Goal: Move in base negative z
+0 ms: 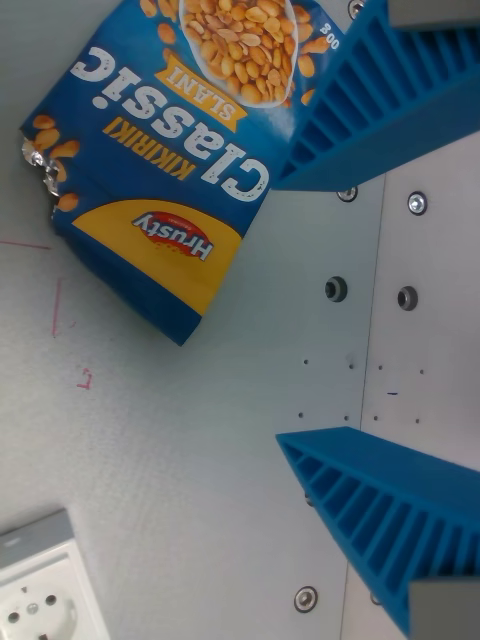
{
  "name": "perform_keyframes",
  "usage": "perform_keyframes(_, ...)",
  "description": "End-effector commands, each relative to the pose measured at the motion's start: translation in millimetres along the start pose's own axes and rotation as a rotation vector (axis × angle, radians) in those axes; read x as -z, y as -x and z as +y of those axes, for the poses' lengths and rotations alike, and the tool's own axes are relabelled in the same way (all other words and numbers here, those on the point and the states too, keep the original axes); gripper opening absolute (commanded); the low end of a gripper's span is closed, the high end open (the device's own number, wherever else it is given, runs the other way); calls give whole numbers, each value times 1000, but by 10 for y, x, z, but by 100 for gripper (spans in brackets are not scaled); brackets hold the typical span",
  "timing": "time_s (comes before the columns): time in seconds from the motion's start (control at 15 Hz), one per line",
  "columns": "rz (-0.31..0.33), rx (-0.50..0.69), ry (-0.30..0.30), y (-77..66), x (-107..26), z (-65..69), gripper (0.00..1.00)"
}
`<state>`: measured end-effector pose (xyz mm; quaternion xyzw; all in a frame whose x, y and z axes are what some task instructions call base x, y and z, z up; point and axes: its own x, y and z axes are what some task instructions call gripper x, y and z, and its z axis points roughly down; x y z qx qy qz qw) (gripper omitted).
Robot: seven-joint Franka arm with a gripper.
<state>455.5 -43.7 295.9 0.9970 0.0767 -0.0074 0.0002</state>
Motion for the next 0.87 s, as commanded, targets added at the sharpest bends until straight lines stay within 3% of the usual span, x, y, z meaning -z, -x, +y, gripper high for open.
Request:
perform_keyframes(0.07,5,0,1,-2,-30,1,100)
perform_keyframes(0.87,5,0,1,-52,-630,7,100)
